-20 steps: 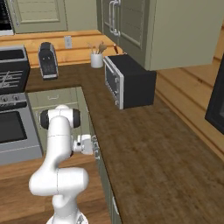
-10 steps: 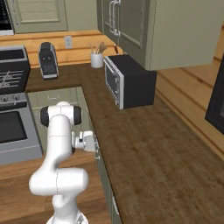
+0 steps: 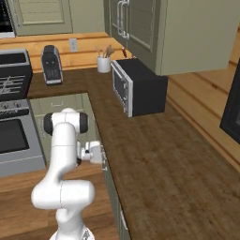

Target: Take a straw from the drawer in front and place it inside the glass cup on the dining counter.

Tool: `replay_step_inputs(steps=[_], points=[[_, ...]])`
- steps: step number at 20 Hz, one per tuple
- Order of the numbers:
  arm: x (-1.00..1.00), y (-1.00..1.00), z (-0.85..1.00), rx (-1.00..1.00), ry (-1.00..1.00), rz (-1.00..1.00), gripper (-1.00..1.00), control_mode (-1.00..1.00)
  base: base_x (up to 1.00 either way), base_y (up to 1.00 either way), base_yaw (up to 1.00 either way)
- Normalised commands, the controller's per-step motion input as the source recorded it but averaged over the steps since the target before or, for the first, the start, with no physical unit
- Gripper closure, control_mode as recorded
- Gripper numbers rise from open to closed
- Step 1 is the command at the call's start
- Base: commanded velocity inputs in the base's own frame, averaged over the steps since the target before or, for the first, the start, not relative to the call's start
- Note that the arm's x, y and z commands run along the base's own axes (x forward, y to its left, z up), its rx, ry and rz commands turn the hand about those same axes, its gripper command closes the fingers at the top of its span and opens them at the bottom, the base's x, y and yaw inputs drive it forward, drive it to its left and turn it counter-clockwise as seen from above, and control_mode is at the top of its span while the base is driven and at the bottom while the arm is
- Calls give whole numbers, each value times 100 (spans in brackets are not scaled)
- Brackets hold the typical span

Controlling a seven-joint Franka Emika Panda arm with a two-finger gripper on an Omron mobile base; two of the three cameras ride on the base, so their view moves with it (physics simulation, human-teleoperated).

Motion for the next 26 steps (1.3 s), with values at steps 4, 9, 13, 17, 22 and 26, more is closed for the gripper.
replay_step_inputs(steps=[4,9,13,17,22,26], points=[[-67,31,16,1,-5,5,100,-100,0,0,0],[-81,83,27,0,-1,4,100,-100,0,0,0],[-76,100,46,0,0,5,100,-100,0,0,0],[-62,100,53,0,6,6,100,-100,0,0,0],[-55,100,48,0,12,7,100,-100,0,0,0],[-55,100,42,1,11,7,100,-100,0,0,0]])
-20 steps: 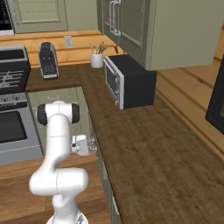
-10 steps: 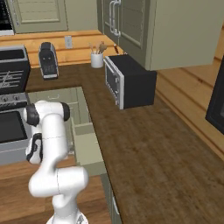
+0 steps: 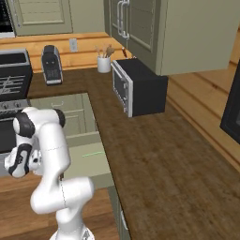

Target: Take a straw from the drawer in front and place it inside the glass cup on the dining counter.

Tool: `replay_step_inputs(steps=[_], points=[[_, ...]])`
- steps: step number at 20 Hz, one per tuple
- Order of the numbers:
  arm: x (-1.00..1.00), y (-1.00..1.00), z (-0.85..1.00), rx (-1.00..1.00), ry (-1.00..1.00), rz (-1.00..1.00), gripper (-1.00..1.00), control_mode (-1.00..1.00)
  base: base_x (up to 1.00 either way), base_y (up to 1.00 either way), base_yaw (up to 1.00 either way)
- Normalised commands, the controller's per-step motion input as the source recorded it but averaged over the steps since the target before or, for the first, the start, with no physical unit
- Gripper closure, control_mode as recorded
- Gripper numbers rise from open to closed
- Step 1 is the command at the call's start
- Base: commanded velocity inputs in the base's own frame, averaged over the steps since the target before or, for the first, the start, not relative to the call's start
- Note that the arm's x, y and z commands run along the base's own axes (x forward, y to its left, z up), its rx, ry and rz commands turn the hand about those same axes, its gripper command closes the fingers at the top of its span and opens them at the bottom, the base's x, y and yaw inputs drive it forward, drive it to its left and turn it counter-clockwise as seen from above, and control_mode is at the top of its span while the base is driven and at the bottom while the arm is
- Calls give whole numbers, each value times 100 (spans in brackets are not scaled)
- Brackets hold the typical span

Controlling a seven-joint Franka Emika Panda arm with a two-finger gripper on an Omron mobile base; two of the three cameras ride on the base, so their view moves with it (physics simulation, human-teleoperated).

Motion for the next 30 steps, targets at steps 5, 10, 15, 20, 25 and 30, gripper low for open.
replay_step_inputs(steps=[5,10,15,20,25,30], points=[[-50,97,39,6,11,8,-100,-100,0,0,0],[-36,60,38,28,25,12,-100,-100,0,0,0],[-19,57,53,41,37,12,-100,-100,0,0,0],[-19,26,75,46,32,8,-100,-100,0,0,0],[-31,-57,100,28,1,-1,-100,-100,0,0,0],[7,-100,94,23,2,-7,-100,-100,0,0,0]])
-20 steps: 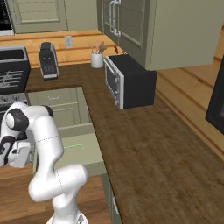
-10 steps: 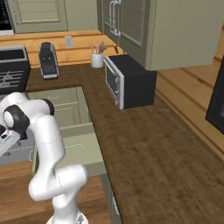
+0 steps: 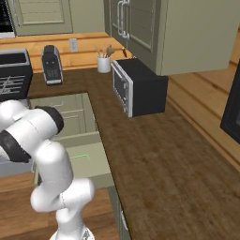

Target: Take a straw from the drawer in front and place it inside the glass cup on the dining counter.

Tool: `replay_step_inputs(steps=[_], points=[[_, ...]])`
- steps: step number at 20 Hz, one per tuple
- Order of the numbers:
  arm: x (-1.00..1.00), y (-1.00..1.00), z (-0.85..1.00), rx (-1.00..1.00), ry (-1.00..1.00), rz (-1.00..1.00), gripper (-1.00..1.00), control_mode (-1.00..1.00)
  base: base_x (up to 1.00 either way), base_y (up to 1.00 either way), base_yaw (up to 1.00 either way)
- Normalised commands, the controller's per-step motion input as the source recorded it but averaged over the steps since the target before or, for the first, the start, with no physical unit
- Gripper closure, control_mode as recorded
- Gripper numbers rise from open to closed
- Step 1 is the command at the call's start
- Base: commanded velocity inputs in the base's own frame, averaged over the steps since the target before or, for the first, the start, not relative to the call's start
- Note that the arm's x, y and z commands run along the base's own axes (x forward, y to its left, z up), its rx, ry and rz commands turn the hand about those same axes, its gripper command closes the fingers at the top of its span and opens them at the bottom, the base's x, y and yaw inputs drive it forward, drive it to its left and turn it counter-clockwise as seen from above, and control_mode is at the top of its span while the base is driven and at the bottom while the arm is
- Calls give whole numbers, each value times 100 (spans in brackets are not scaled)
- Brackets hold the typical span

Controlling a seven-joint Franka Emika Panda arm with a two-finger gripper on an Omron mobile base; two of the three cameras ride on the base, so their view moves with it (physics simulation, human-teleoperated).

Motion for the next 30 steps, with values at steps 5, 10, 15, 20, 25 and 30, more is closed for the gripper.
replay_step_inputs(steps=[5,10,15,20,25,30], points=[[57,-100,47,22,15,-6,-100,-100,0,0,0],[60,-72,-21,12,18,-1,-100,-100,0,0,0],[40,-21,-72,2,12,0,-100,-100,0,0,0],[8,1,-71,0,7,0,-100,-100,0,0,0],[0,12,-53,0,5,0,-100,-100,0,0,0],[-7,41,-27,0,3,0,-100,-100,0,0,0]])
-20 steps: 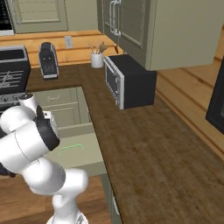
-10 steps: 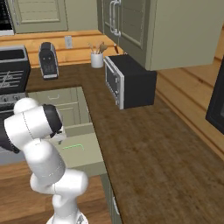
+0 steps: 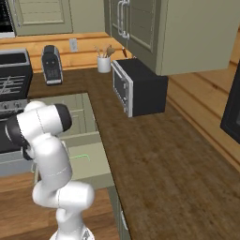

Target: Take a straw from the drawer in front and place it inside the glass cup on the dining counter.

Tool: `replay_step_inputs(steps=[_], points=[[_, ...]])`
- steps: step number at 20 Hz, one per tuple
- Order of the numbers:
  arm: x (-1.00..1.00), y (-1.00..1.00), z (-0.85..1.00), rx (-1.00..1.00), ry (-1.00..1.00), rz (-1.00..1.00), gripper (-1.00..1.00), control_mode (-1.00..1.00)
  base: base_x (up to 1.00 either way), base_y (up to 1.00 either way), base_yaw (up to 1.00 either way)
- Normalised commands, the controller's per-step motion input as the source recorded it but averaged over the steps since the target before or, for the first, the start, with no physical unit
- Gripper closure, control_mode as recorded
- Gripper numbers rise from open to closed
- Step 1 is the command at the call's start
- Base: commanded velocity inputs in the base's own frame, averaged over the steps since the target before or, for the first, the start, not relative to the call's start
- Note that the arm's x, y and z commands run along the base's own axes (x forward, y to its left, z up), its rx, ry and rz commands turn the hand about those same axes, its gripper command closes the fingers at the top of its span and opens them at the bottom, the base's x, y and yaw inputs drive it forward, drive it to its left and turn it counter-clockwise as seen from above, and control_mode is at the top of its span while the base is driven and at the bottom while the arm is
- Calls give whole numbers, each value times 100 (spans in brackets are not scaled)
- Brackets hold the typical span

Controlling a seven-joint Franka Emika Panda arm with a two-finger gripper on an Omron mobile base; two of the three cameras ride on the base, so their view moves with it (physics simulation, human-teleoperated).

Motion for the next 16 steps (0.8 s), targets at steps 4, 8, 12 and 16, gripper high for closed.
replay_step_inputs(steps=[4,8,12,16], points=[[-24,82,-4,0,4,0,-100,-100,0,0,0],[-27,99,0,0,7,0,-100,-100,0,0,0],[-30,83,3,0,6,0,-100,-100,0,0,0],[14,-35,41,0,-1,-5,-100,-100,0,0,0]])
